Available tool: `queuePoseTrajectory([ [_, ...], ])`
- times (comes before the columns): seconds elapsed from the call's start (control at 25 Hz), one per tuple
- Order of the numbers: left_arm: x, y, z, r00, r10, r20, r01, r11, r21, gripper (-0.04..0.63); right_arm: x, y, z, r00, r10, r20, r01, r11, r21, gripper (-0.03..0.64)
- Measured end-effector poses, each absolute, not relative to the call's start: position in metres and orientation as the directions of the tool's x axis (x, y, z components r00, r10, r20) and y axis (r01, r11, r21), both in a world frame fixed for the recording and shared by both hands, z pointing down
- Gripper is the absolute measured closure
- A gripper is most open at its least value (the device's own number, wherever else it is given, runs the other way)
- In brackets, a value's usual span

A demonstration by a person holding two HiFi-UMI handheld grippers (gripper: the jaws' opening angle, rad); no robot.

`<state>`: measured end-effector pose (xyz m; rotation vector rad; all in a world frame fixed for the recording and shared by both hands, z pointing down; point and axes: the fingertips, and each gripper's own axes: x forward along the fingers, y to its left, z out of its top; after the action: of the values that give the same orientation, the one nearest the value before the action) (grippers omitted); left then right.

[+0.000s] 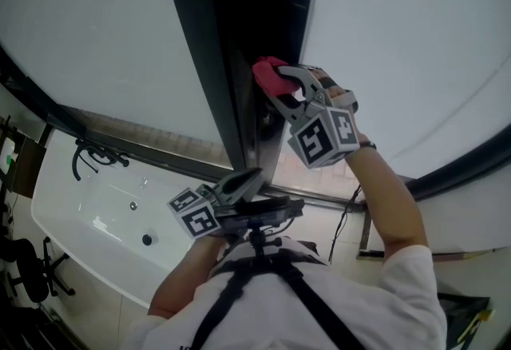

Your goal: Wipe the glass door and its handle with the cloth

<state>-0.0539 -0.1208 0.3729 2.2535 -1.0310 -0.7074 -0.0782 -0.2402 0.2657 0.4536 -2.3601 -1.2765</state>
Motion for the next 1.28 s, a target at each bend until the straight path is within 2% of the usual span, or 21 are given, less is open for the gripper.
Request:
queuePoseTrajectory([
  [0.2,-0.052,-0.119,0.375,0.572,-0.787,-0.233,-0.49,-0.555,0.672,0.603,-0.08,-0.238,0.27,-0.851,-0.465,0.245,-0.11,0.613,0.782,0.517],
  [0.52,-0.048,-0.121,0.376,0.582,-0.778,-0.237,-0.478,-0.563,0.674,0.603,-0.081,-0.238,0.267,-0.846,-0.477,0.24,-0.184,0.683,0.707,0.517],
  [0.72,-0.046,-0.12,0.377,0.583,-0.776,-0.238,-0.474,-0.564,0.676,0.603,-0.079,-0.225,0.298,-0.841,-0.4,0.365,-0.082,0.761,0.643,0.52],
  [0.84,-0.044,-0.12,0.378,0.586,-0.776,-0.233,-0.475,-0.562,0.677,0.603,-0.077,-0.225,0.302,-0.849,-0.382,0.364,-0.106,0.8,0.591,0.52],
  [1.08,-0.044,-0.122,0.376,0.574,-0.79,-0.216,-0.509,-0.551,0.662,0.603,-0.077,-0.225,0.301,-0.841,-0.389,0.377,-0.123,0.815,0.567,0.52],
  [1.28,-0.042,-0.123,0.378,0.577,-0.789,-0.212,-0.507,-0.548,0.665,0.603,-0.065,-0.218,0.306,-0.827,-0.439,0.351,-0.109,0.737,0.667,0.518],
])
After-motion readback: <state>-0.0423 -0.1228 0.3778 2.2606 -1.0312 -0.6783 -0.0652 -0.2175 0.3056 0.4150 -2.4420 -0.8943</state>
